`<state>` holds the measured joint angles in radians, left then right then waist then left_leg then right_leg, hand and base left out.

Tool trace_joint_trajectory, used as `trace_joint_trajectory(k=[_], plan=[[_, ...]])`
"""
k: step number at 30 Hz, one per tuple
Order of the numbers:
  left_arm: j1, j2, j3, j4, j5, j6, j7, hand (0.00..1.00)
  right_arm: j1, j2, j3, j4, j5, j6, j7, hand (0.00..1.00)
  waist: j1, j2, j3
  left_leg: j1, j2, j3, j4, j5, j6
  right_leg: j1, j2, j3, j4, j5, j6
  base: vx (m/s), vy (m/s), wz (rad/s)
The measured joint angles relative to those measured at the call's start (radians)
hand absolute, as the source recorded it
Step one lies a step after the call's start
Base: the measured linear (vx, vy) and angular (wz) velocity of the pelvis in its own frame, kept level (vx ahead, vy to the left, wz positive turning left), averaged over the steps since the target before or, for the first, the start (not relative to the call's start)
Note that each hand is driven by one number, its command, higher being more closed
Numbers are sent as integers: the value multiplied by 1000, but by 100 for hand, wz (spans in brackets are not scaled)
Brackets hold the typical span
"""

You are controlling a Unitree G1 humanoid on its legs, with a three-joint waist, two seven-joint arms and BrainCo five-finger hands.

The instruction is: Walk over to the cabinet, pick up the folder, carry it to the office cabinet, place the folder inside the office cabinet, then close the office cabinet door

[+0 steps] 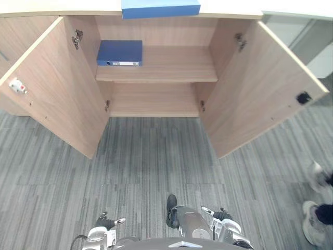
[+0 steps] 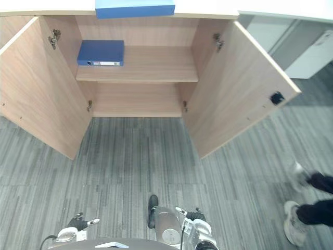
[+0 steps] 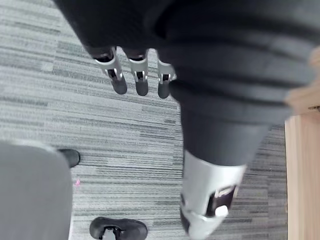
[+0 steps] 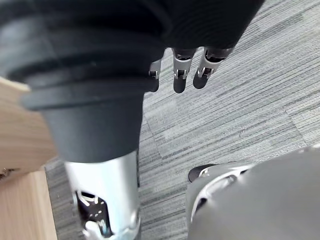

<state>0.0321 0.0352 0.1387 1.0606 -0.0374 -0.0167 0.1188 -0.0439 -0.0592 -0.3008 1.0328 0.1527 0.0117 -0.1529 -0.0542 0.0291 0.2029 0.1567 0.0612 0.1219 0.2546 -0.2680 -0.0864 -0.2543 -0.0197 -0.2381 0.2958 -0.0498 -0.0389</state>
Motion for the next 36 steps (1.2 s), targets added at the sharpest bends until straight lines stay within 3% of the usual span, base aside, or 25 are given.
trace_joint_trajectory(k=[1,2,4,6,8,11,12,13,14,15,16,18,20,21,22,24,26,28,29,30,31,33,34,36], plan=[[0,-18,39,-26,0,0,-1,0,3,6,6,-19,0,-7,0,0,-1,8,6,-84,33,22,225,14,-14,53,11,0,-33,-20,-4,519,-203,16],[-2,-23,55,-34,0,-1,-1,0,4,13,10,-27,0,-5,0,0,3,11,13,-132,59,35,346,18,-15,87,21,1,-48,-28,-12,397,-137,5],[-4,-28,87,-75,0,-5,-1,0,9,20,27,-46,13,-8,-2,0,22,4,42,-241,161,110,667,-17,8,218,45,18,-75,-80,-23,435,-141,-19],[-11,-29,93,-105,0,-6,-1,0,12,27,27,-54,22,-8,-2,0,49,-8,44,-327,190,140,698,-34,10,265,43,41,-85,-107,-20,370,-90,-36],[-14,-37,94,-109,-1,-8,-2,0,19,36,23,-76,39,-8,-2,0,59,-8,43,-399,201,159,643,-43,21,299,40,64,-111,-114,-14,332,10,-38],[-33,-40,95,-109,-1,-8,-1,0,27,53,11,-81,42,-8,-3,0,80,-21,41,-446,150,176,359,-31,13,369,-3,95,-148,-131,13,373,121,-43],[-35,-41,94,-109,0,-10,0,0,32,56,7,-81,41,-8,-4,0,83,-24,36,-457,115,156,229,19,11,395,-26,108,-163,-148,40,357,213,-39],[-34,-44,93,-105,-1,-11,1,0,35,55,5,-79,41,-9,-4,0,85,-19,29,-455,91,123,119,118,22,413,-33,122,-176,-164,66,354,241,-45],[-29,-43,93,-104,-1,-12,1,0,38,55,5,-75,41,-8,-4,0,90,-21,23,-445,83,118,110,181,35,422,-39,137,-180,-175,80,456,343,-47],[-26,-29,93,-103,-1,-13,0,0,42,65,6,-71,41,-7,-4,0,90,-46,1,-434,51,131,112,200,73,429,-68,159,-179,-191,91,402,287,-31],[-26,-14,93,-100,-1,-13,0,0,50,87,4,-72,41,-8,-4,0,80,-81,-21,-431,26,149,110,174,87,415,-100,172,-154,-190,89,507,322,-23],[-26,5,93,-85,-1,-12,-1,0,56,108,3,-69,38,-8,-2,0,92,-112,-39,-392,12,197,113,144,111,380,-131,196,-59,-188,90,457,252,-43],[-24,7,92,-61,-1,-9,0,0,51,109,4,-71,36,-9,-2,0,95,-109,-39,-316,5,225,93,108,139,314,-148,217,139,-155,115,362,212,-51],[-20,6,82,-60,-1,-5,0,0,42,108,6,-72,32,-9,0,0,88,-96,-31,-268,1,232,63,91,140,236,-160,229,332,-137,157,233,135,-22],[-20,6,76,-59,-1,-5,0,0,38,109,6,-73,30,-9,1,0,81,-93,-30,-247,-1,232,54,85,142,200,-165,227,412,-146,165,272,124,-12],[-19,6,63,-55,-1,-4,0,0,32,106,25,-75,16,-11,1,0,78,-92,-30,-159,-3,234,5,70,137,86,-166,175,575,-210,135,287,58,3],[-19,2,61,-51,-1,-4,0,0,26,104,25,-76,14,-16,1,0,77,-89,-28,-96,-1,234,-36,70,136,34,-161,128,539,-249,118,252,-14,5],[-20,-8,61,-46,-1,-4,0,0,19,94,25,-76,14,-18,1,0,67,-76,-32,-58,9,224,-76,74,122,-14,-124,118,353,-244,108,239,-97,16],[-19,-13,59,-41,-1,-5,0,0,19,88,25,-75,15,-18,1,0,60,-72,-34,-51,11,211,-90,75,99,-16,-105,125,224,-204,97,245,-139,33],[-19,-12,59,-36,0,-6,0,0,24,87,24,-73,13,-16,1,0,55,-79,-37,-43,-1,196,-102,77,87,-11,-91,143,99,-122,82,280,-181,57],[-32,-19,68,-23,0,-7,0,0,31,79,21,-70,12,-16,1,0,48,-89,-39,-26,-12,160,-107,64,54,-2,-93,165,73,-15,82,332,-220,53],[-27,-71,103,-18,0,-6,1,0,44,32,20,-60,5,-14,1,0,54,-23,-53,-12,31,148,-118,62,34,17,-65,127,76,-49,69,294,-210,34],[-29,-81,109,-17,0,-5,1,0,44,20,18,-57,4,-13,1,0,52,-3,-53,-9,47,147,-118,63,28,27,-55,111,76,-63,61,193,-149,24],[-36,-101,120,-18,0,-6,-1,0,45,12,12,-51,5,-13,0,0,47,9,-54,-17,75,148,-81,71,15,66,-44,78,55,-79,48,171,-166,42]])
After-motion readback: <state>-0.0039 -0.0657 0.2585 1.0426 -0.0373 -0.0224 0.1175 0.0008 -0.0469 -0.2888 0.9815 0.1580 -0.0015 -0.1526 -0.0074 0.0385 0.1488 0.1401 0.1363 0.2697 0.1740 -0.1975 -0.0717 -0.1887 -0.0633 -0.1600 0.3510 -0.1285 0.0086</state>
